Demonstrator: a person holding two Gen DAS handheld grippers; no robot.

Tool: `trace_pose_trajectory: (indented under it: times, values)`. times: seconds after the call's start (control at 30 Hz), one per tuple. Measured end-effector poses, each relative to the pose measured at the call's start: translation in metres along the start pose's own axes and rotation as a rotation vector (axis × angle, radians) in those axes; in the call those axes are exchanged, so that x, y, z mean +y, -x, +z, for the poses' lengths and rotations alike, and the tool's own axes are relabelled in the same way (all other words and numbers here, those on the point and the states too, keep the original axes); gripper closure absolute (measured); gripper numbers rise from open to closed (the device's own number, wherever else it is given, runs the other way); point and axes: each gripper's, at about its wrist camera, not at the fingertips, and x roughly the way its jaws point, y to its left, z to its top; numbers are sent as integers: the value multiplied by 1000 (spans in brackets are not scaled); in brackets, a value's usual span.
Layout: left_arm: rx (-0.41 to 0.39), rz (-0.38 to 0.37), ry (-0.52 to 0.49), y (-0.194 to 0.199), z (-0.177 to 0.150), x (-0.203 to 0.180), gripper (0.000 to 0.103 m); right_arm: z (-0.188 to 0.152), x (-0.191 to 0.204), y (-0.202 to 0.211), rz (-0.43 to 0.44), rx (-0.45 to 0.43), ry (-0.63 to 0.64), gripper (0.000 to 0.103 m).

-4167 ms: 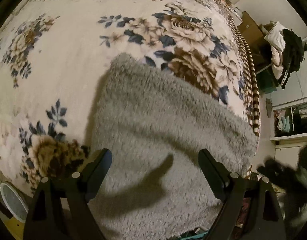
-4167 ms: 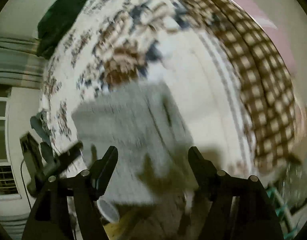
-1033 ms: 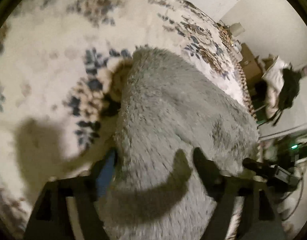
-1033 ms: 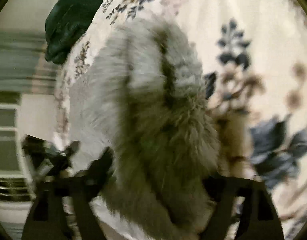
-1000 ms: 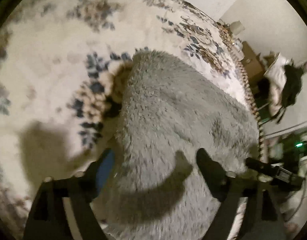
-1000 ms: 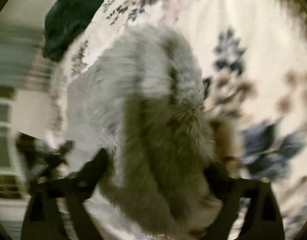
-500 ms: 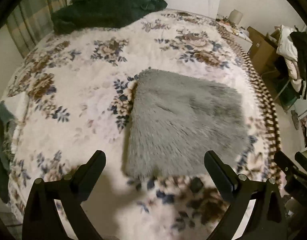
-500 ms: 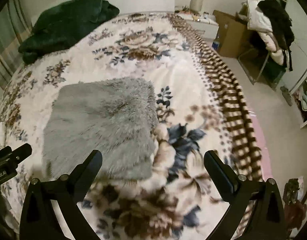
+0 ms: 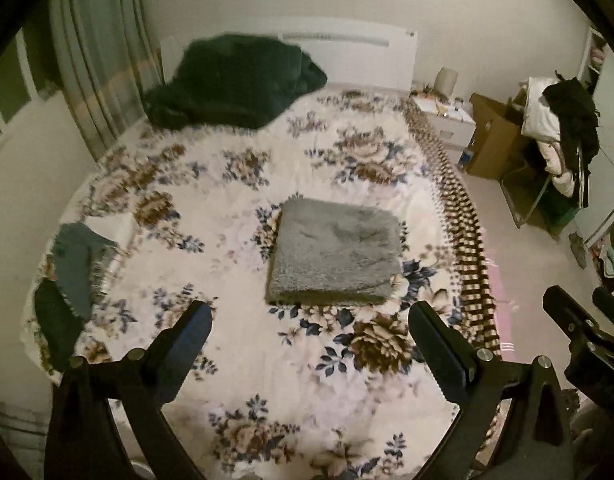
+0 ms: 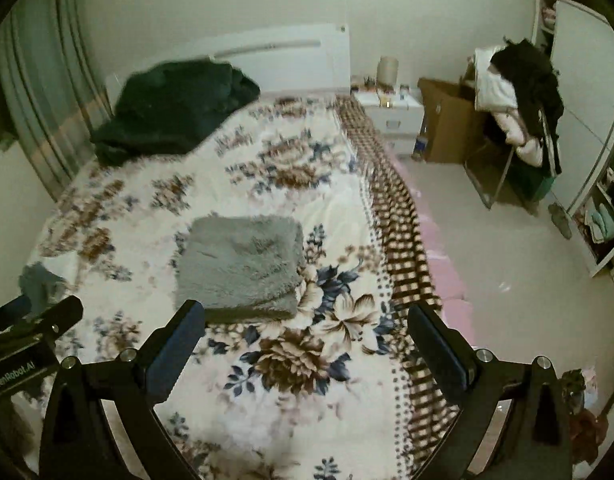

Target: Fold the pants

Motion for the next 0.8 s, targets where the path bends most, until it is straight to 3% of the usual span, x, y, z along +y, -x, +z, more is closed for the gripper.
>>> trace_pose_trajectory:
  times: [0.2, 0.4, 0.63, 0.8]
  values:
    - [-71, 26, 28, 99, -19, -12, 2, -7, -19, 129, 16, -90, 23, 0]
    - [-92, 42, 30, 144, -33, -13, 2, -18, -27, 208, 36, -109, 47, 0]
    - [-116, 53, 14, 164, -42, -9, 2, -30, -22, 258, 25, -128, 58, 0]
    - [-105, 15, -3, 171, -43, -7, 0, -38, -11, 275, 33, -134, 79, 0]
